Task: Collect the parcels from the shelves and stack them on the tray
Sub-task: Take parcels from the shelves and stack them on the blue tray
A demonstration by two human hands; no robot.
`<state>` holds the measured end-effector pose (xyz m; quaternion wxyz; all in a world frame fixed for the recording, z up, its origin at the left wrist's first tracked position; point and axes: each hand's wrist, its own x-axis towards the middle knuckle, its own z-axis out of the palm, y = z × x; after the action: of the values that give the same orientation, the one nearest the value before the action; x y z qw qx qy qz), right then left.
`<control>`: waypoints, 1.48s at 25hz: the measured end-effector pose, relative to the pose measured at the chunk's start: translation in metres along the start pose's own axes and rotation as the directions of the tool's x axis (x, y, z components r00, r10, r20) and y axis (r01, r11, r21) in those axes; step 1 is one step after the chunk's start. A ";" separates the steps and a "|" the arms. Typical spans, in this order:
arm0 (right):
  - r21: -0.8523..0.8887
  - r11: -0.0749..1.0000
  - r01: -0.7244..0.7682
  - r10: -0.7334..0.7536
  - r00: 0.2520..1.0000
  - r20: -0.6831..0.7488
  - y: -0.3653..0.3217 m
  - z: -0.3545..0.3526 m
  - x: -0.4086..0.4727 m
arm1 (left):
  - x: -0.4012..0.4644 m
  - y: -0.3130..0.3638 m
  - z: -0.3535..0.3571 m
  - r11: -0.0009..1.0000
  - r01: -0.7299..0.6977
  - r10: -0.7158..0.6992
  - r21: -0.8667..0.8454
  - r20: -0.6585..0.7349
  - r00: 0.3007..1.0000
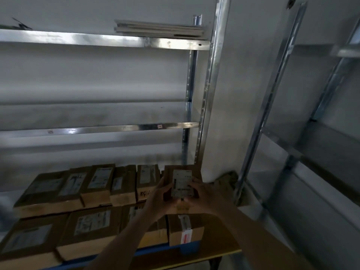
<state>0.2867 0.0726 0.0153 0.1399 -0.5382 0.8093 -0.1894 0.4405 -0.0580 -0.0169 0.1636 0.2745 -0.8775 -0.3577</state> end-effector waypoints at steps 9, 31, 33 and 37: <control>0.047 0.999 -0.023 0.013 0.979 0.205 0.066 0.042 0.084 | 0.066 -0.051 0.048 0.968 0.250 -0.249 -0.005 0.033 0.968; 0.124 0.992 0.009 -0.028 0.988 0.155 0.097 0.078 0.151 | 0.116 -0.109 0.061 0.929 0.299 -0.303 0.219 -0.014 0.953; 0.140 0.990 0.003 -0.026 0.986 0.164 0.098 0.078 0.155 | 0.119 -0.110 0.060 0.923 0.302 -0.307 0.238 -0.017 0.951; 0.140 0.990 0.031 -0.051 0.989 0.137 0.097 0.075 0.162 | 0.125 -0.113 0.062 0.921 0.318 -0.324 0.225 -0.010 0.946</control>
<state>0.1781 -0.0548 -0.0992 0.2291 -0.5558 0.7713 -0.2091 0.3523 -0.1668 -0.1293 0.0589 0.4260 -0.8575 -0.2823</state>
